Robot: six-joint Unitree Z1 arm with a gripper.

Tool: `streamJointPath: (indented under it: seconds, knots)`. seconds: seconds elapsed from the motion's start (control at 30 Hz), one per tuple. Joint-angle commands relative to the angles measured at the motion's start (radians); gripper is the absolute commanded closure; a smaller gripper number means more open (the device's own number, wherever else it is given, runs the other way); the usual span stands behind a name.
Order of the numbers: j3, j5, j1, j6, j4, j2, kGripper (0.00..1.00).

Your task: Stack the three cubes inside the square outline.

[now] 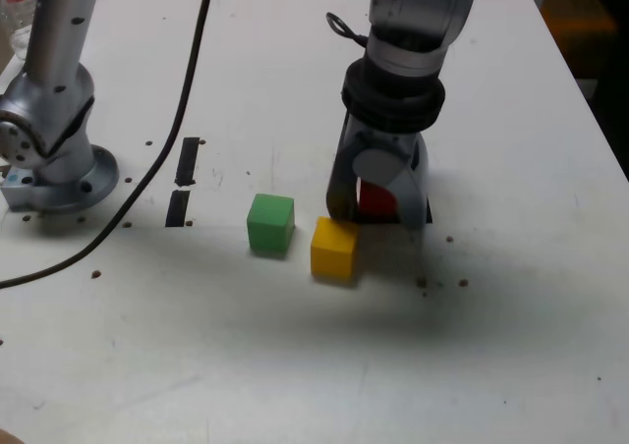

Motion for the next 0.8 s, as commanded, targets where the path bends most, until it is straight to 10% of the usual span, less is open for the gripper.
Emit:
streamJointPath:
  seconds: [0.0, 0.43, 0.77]
  knots:
    - [-0.004, 0.009, 0.005, -0.002, 0.013, -0.004, 0.35]
    - [-0.047, 0.129, 0.011, -0.029, 0.167, -0.133, 0.28]
    - [-0.054, 0.058, -0.155, 0.012, 0.204, -0.221, 0.28]
